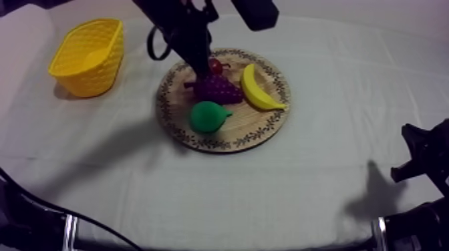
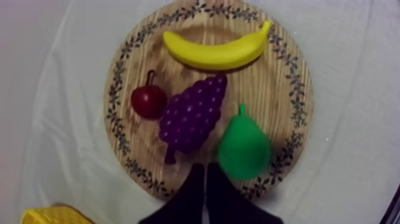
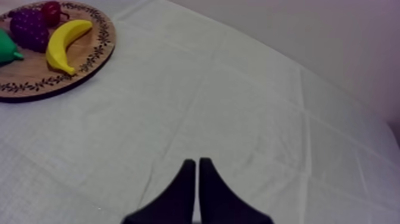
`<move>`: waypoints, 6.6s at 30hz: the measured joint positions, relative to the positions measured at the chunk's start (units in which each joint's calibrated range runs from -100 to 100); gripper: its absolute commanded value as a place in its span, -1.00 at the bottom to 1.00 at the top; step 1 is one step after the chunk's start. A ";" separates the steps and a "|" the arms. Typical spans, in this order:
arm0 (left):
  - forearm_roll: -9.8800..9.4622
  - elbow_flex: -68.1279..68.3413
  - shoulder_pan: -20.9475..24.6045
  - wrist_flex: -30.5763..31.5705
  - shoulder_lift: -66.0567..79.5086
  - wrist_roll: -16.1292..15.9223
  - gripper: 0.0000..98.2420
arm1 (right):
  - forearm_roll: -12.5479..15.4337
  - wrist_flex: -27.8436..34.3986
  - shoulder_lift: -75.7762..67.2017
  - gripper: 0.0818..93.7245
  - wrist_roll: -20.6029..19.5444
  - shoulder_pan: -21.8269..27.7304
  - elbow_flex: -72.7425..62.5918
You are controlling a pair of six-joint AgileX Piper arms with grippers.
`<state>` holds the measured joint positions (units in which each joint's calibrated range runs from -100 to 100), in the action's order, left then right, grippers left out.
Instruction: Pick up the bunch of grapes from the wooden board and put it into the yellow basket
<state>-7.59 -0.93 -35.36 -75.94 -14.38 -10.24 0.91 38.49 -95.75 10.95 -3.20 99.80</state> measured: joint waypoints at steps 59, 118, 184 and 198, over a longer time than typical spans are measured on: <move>0.17 -11.68 2.62 -3.10 -19.86 0.34 0.39 | 0.00 0.00 0.00 -0.99 0.00 0.00 0.00; -1.19 -20.21 2.79 -7.13 -32.63 -1.16 0.45 | 0.00 0.00 0.00 -0.99 0.12 0.00 0.00; -2.16 -13.82 2.51 -2.78 -26.42 0.79 -0.10 | 0.00 0.00 0.00 -0.99 0.01 0.00 0.00; -1.96 -11.95 1.85 -5.50 -19.59 1.03 -0.10 | 0.00 0.00 0.00 -0.99 0.01 0.00 0.00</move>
<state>-9.55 -12.88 -33.51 -81.44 -33.97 -9.21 0.91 38.49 -95.75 10.96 -3.20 99.80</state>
